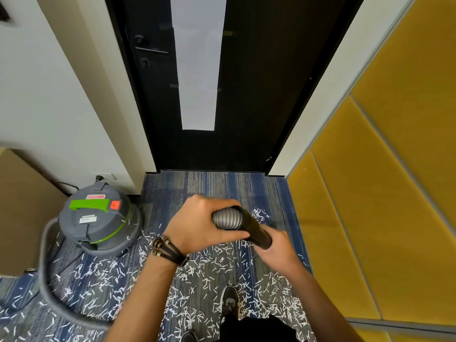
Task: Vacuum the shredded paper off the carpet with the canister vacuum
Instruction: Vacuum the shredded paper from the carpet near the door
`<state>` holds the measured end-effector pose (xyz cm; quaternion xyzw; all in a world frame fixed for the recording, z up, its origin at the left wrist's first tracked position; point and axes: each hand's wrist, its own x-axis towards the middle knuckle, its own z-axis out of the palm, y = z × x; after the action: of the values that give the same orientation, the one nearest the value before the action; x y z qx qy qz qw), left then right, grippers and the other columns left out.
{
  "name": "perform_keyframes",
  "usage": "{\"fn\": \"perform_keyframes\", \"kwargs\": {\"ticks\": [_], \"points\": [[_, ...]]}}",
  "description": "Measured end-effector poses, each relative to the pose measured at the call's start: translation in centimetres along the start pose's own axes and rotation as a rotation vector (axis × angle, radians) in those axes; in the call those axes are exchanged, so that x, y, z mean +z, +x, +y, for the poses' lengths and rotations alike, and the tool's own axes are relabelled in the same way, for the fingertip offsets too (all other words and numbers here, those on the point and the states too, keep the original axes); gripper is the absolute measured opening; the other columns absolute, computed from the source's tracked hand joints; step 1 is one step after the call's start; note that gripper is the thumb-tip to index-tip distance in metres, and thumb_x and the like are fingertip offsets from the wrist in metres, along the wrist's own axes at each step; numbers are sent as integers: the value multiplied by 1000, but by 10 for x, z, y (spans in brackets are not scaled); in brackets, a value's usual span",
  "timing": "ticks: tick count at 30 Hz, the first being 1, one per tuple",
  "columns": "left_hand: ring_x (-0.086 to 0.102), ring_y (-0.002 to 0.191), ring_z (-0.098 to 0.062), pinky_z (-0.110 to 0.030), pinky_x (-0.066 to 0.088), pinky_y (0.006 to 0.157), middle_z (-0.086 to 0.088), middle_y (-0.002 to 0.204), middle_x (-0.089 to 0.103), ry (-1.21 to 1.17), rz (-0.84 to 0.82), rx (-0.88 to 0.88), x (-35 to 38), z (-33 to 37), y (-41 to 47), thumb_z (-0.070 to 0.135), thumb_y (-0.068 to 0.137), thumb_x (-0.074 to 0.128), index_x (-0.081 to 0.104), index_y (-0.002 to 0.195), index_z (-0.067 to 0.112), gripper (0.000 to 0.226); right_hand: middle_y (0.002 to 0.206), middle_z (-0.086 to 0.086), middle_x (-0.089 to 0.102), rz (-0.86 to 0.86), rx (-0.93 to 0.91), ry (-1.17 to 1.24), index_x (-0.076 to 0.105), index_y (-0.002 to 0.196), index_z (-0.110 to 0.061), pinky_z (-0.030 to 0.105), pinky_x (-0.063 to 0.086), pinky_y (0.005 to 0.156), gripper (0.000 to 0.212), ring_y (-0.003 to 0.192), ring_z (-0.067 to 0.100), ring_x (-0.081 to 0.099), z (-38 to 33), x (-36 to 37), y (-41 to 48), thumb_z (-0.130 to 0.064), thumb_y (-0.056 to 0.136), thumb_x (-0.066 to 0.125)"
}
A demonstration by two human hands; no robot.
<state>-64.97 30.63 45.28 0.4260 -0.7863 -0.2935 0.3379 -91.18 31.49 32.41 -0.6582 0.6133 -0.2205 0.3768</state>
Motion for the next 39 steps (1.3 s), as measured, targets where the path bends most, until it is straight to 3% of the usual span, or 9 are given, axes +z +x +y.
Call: {"fn": "perform_keyframes", "kwargs": {"ticks": [3, 8, 11, 15, 22, 33, 39], "points": [[64, 82, 16, -3, 47, 79, 34, 95, 65, 38, 0, -4, 4, 4, -1, 62, 75, 84, 75, 119, 32, 54, 82, -3, 72, 18, -5, 11, 73, 103, -23, 27, 56, 65, 24, 72, 9, 68, 0, -1, 2, -14, 83, 80], [70, 87, 1, -13, 55, 81, 18, 100, 77, 73, -26, -4, 13, 2, -3, 67, 74, 78, 72, 119, 35, 55, 79, -3, 71, 14, -50, 15, 72, 94, -18, 29, 49, 63, 15, 71, 15, 65, 1, 6, 12, -10, 83, 78], [71, 87, 0, -19, 58, 81, 17, 100, 77, 70, -67, -33, 18, -2, -6, 67, 74, 79, 73, 118, 35, 55, 78, 1, 69, -19, -64, 22, 70, 90, -17, 35, 51, 64, 12, 72, 18, 64, 5, 13, 10, -10, 83, 76], [71, 88, 1, -15, 55, 82, 18, 100, 76, 33, -136, -20, 19, -3, -12, 66, 75, 81, 73, 116, 34, 53, 83, 3, 71, -30, -35, 58, 71, 97, -15, 42, 54, 71, 16, 78, 18, 67, 11, 21, -3, -10, 83, 77], [72, 84, 0, -28, 60, 79, 19, 96, 76, 9, -156, -22, 15, -1, -17, 65, 75, 83, 74, 113, 35, 50, 83, -1, 72, -38, -11, 72, 73, 101, -20, 22, 50, 64, 22, 74, 10, 66, 9, 24, -20, -8, 83, 75], [73, 87, 3, -20, 58, 82, 21, 98, 77, -40, -92, -21, -2, 7, -30, 59, 72, 89, 77, 114, 30, 52, 80, 1, 70, -95, -21, 43, 71, 97, -26, 31, 52, 64, 23, 71, 12, 64, -9, 20, -35, -8, 84, 73], [73, 91, 3, -20, 59, 84, 18, 103, 78, 13, -24, -18, 2, 15, -40, 59, 72, 89, 75, 120, 32, 57, 79, -5, 71, -12, -6, 13, 69, 96, -35, 15, 45, 60, 33, 69, 7, 65, -17, 13, -41, -6, 82, 75]]}}
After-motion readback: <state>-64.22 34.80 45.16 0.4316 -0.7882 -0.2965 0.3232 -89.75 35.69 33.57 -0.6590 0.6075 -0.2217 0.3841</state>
